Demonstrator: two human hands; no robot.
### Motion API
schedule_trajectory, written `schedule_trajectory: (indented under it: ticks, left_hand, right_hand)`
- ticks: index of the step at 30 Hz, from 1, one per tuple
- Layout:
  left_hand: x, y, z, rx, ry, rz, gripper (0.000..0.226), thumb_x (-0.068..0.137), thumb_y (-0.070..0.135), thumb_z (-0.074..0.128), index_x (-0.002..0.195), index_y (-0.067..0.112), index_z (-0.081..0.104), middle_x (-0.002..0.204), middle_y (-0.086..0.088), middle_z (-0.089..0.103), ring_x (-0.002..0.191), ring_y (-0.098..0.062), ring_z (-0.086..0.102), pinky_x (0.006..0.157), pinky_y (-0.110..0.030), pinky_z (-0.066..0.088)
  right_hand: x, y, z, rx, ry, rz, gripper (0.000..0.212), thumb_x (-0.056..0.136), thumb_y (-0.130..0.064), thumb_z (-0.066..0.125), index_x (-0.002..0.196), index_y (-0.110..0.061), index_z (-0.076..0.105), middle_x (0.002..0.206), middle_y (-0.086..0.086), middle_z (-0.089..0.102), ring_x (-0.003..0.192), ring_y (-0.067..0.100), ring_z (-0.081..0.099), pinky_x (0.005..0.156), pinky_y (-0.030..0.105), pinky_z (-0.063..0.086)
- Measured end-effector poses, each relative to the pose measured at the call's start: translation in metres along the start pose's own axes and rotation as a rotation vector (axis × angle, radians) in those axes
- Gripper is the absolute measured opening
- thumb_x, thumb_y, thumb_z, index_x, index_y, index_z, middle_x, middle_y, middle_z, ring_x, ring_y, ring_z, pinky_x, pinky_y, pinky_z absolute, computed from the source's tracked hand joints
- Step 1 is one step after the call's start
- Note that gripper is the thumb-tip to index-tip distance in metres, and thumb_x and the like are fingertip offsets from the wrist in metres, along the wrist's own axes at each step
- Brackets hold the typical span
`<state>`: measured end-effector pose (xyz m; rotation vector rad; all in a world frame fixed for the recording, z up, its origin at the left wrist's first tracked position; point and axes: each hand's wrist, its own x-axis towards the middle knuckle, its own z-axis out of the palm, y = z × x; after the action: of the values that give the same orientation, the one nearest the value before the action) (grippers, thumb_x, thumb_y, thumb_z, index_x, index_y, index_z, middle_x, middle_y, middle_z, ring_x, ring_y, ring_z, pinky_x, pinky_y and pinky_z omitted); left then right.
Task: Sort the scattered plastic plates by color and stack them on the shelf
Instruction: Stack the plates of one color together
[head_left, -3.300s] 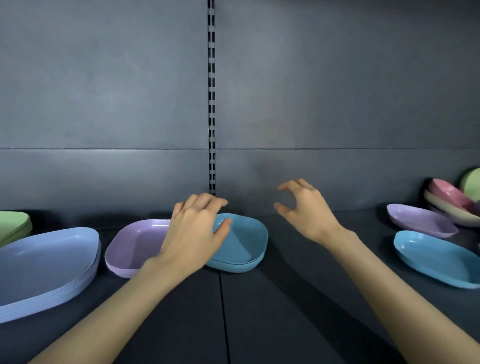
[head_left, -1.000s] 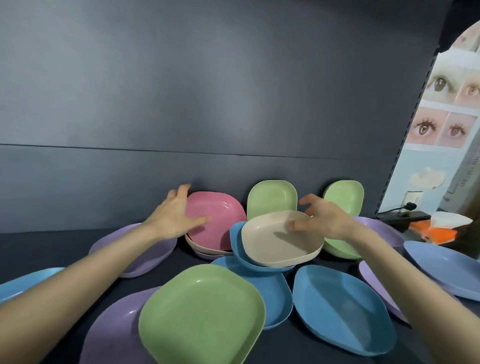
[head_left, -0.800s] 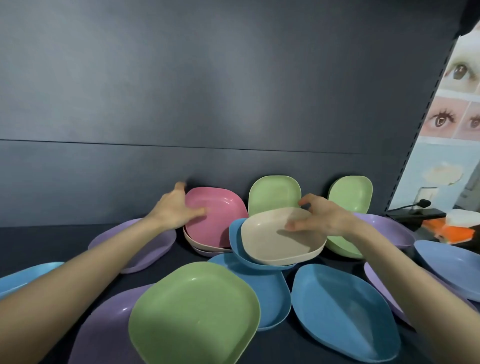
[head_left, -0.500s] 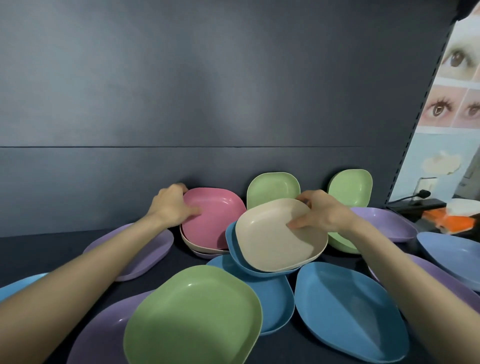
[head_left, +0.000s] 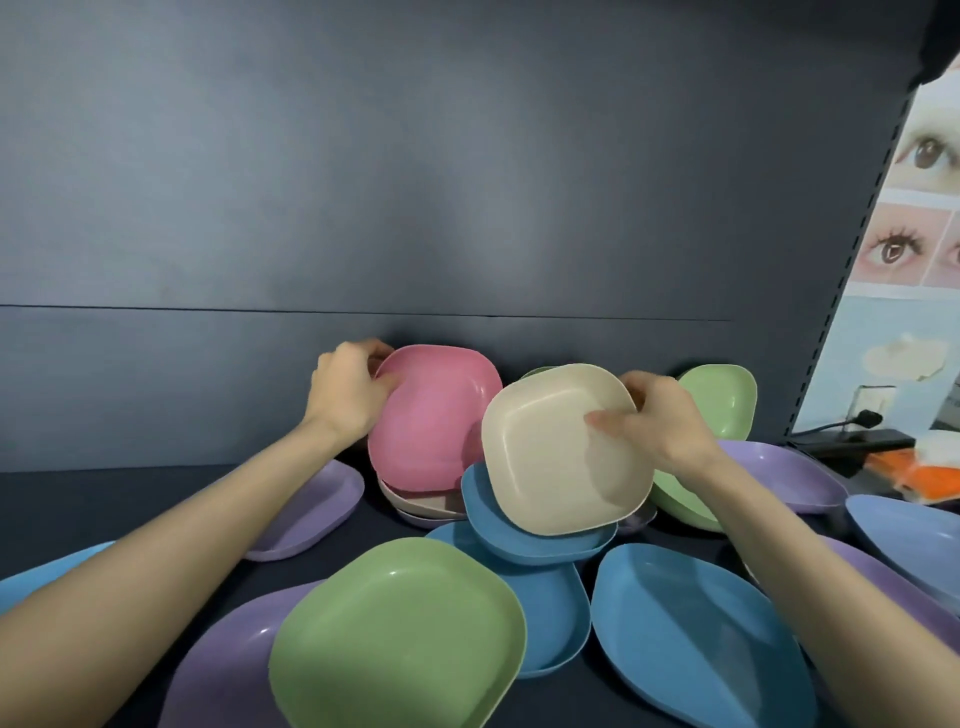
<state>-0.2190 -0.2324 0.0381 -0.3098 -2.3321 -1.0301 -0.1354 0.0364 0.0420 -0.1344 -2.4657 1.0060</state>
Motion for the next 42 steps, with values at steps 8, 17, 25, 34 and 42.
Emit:
schedule_trajectory:
  ticks: [8, 17, 25, 34, 42]
  left_hand:
    - [-0.031, 0.006, -0.075, 0.033, 0.279, 0.047, 0.017, 0.094, 0.013, 0.047, 0.107, 0.002, 0.05, 0.096, -0.016, 0.062, 0.092, -0.039, 0.054, 0.075, -0.038, 0.037]
    - [-0.1, -0.021, -0.185, -0.048, 0.443, -0.076, 0.009, 0.097, 0.018, 0.045, 0.103, 0.014, 0.041, 0.07, 0.0, 0.053, 0.073, -0.034, 0.056, 0.062, -0.037, 0.047]
    - [-0.166, -0.072, -0.312, -0.122, 0.574, -0.173, 0.021, 0.091, 0.012, 0.058, 0.103, 0.014, 0.041, 0.079, 0.007, 0.051, 0.065, -0.009, 0.055, 0.033, -0.015, 0.043]
    - [-0.237, -0.171, -0.451, 0.084, 0.551, -0.234, 0.017, 0.09, 0.02, 0.059, 0.105, 0.015, 0.053, 0.08, 0.011, 0.056, 0.074, -0.015, 0.057, 0.065, -0.038, 0.052]
    - [-0.236, -0.243, -0.505, 0.099, 0.573, -0.257, 0.017, 0.09, 0.016, 0.058, 0.106, 0.009, 0.054, 0.076, 0.007, 0.055, 0.069, -0.006, 0.052, 0.058, -0.024, 0.04]
  right_hand:
    - [-0.015, -0.04, 0.009, 0.286, 0.147, -0.141, 0.015, 0.087, -0.018, 0.061, 0.095, -0.012, 0.051, 0.08, -0.01, 0.055, 0.082, 0.021, 0.053, 0.061, 0.028, 0.04]
    - [-0.056, -0.133, 0.057, 0.467, 0.07, -0.33, 0.014, 0.087, -0.018, 0.062, 0.088, -0.004, 0.06, 0.082, 0.015, 0.064, 0.078, 0.031, 0.055, 0.069, 0.038, 0.046]
    - [-0.124, -0.242, 0.13, 0.633, -0.077, -0.435, 0.008, 0.089, -0.017, 0.059, 0.088, -0.009, 0.06, 0.08, 0.005, 0.064, 0.071, 0.014, 0.05, 0.064, 0.029, 0.041]
    - [-0.225, -0.353, 0.238, 0.714, -0.166, -0.376, 0.004, 0.091, -0.016, 0.055, 0.091, -0.013, 0.058, 0.082, -0.003, 0.06, 0.073, 0.009, 0.052, 0.063, 0.023, 0.042]
    - [-0.24, -0.415, 0.296, 0.685, -0.155, -0.339, 0.003, 0.089, -0.016, 0.056, 0.088, -0.017, 0.059, 0.082, -0.007, 0.061, 0.075, 0.009, 0.055, 0.062, 0.024, 0.043]
